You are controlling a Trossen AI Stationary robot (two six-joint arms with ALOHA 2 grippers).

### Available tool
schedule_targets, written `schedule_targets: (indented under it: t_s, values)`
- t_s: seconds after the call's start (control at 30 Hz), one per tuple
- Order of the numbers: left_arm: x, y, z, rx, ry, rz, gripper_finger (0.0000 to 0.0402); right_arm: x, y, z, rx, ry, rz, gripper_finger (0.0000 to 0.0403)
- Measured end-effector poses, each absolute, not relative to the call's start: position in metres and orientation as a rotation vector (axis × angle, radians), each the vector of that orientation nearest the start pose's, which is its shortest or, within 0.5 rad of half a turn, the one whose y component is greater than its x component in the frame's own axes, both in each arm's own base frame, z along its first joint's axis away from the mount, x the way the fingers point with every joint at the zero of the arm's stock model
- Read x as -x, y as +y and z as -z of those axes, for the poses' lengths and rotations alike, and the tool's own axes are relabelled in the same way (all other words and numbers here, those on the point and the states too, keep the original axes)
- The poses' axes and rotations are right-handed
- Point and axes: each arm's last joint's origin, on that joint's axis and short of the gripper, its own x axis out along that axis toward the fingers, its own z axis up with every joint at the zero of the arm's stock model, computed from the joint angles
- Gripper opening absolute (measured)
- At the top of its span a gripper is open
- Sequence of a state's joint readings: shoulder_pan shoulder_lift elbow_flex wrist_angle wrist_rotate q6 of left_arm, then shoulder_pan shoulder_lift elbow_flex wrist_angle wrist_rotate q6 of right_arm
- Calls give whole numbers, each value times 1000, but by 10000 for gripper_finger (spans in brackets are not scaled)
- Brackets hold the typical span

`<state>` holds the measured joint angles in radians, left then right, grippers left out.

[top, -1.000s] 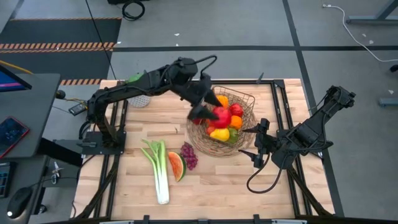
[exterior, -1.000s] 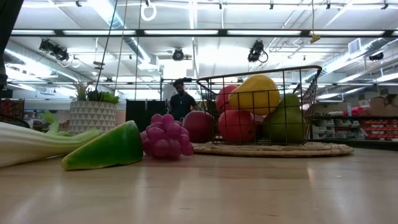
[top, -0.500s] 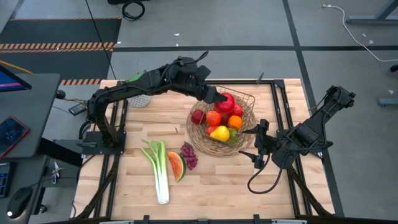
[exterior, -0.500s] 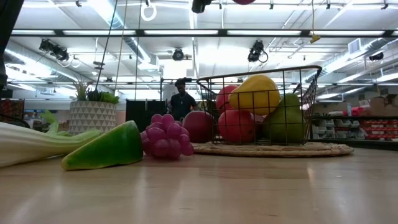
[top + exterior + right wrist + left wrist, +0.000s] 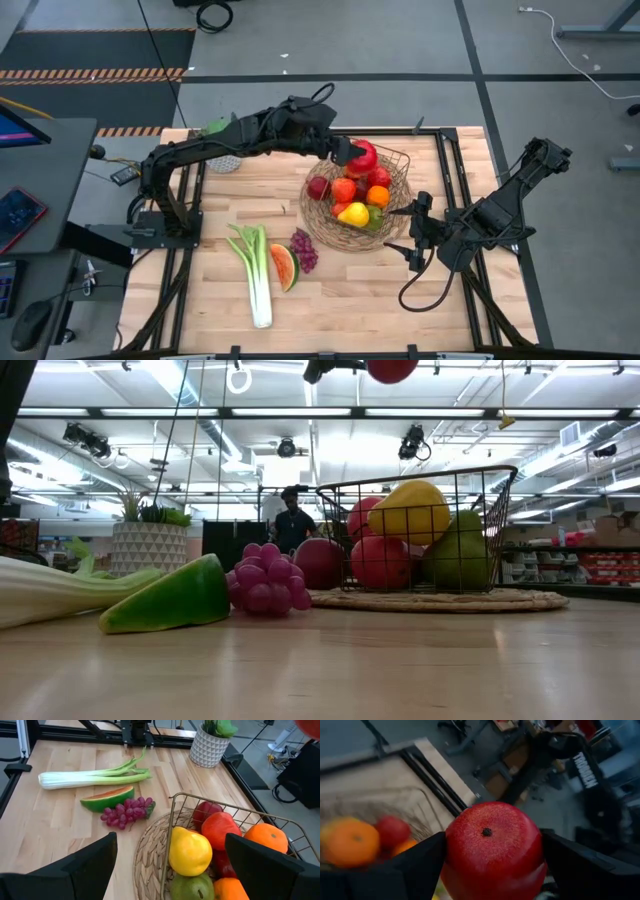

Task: Build produce basket
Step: Put the red apple into the gold wire basket

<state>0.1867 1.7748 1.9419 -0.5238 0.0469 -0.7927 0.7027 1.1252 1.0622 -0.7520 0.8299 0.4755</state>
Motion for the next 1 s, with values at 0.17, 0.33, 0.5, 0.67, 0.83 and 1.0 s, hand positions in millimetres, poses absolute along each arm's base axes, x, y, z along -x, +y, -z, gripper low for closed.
schedule_targets:
  t_s: [0.17,0.33,0.5,0.67,0.83,1.0]
  values:
    - [-388,72,-427,488,329,-247,327,-178,122,-323,101,532,251,373]
    - [-401,73,-411,324,389,-239,327,-178,123,-323,106,530,248,373]
    - [-429,79,-370,201,508,-218,327,-178,123,-324,102,525,241,373]
    - [-448,85,-330,184,630,-221,327,-178,123,-324,99,531,231,373]
    - [-454,92,-307,109,723,-204,327,-178,123,-324,107,531,230,373]
    - [-457,93,-302,89,728,-196,327,-178,124,-325,111,527,225,373]
